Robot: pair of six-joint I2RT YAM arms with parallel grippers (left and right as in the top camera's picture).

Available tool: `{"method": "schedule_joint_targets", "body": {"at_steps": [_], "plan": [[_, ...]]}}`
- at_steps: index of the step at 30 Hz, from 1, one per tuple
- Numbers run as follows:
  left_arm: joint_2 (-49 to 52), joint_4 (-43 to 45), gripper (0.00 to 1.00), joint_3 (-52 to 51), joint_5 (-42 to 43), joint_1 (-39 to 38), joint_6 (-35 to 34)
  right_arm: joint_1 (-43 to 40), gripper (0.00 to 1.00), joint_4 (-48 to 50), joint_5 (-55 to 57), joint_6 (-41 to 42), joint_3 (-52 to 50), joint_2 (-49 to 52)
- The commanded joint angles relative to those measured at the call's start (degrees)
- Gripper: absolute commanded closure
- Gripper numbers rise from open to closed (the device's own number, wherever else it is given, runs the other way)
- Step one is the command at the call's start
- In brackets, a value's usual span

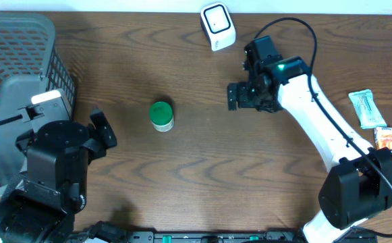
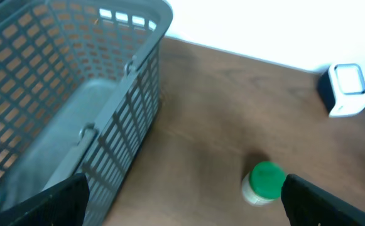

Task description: Scan the item barcode

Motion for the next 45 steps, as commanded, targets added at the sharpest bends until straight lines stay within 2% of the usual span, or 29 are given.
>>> {"method": "schedule_joint_targets", "body": {"at_steps": [1, 5, 9, 13, 18, 24, 29, 31, 36, 40, 45], "plan": [[-0.04, 1.42, 0.02, -0.04, 1.38, 0.24, -0.76, -1.57, 0.01, -1.79, -0.52, -0.85, -0.09, 0.33], [0.04, 2.60, 0.02, -0.04, 1.77, 0.24, -0.98, -3.76, 0.01, -3.10, -1.51, -0.87, -0.09, 0.33], [0.09, 3.30, 0.02, -0.04, 5.38, 0.24, -0.94, -8.31, 0.01, -4.00, -5.20, -1.18, -0.09, 0.33], [0.26, 4.15, 0.02, -0.04, 5.38, 0.24, -0.98, -13.33, 0.01, -4.52, -9.11, -3.67, -0.09, 0.33], [2.95, 4.13, 0.02, -0.07, 8.00, 0.24, -5.16, -15.21, 0.01, -4.68, -9.73, -3.91, -0.09, 0.33], [14.29, 4.22, 0.02, -0.11, 8.57, 0.24, -16.09, -15.32, 0.01, -4.52, -7.34, -3.43, -0.09, 0.33], [27.54, 6.08, 0.02, -0.11, 8.52, 0.24, -18.71, -15.39, 0.01, -4.66, -6.64, -3.50, -0.11, 0.33], [32.26, 7.32, 0.02, -0.11, 8.52, 0.24, -22.47, -15.37, 0.01, -4.63, -6.51, -4.11, -0.11, 0.33], [41.11, 8.96, 0.02, -0.11, 9.38, 0.35, -38.21, -15.37, 0.01, -4.57, -6.51, -4.59, -0.42, 0.35], [44.33, 10.67, 0.02, -0.11, 15.91, 0.35, -45.79, -15.37, 0.01, -3.76, -6.51, -4.98, -1.25, 0.35], [45.70, 10.47, 0.02, -0.11, 16.79, 0.31, -56.24, -15.30, 0.01, -2.97, -6.54, -4.98, -2.29, 0.35]]}}
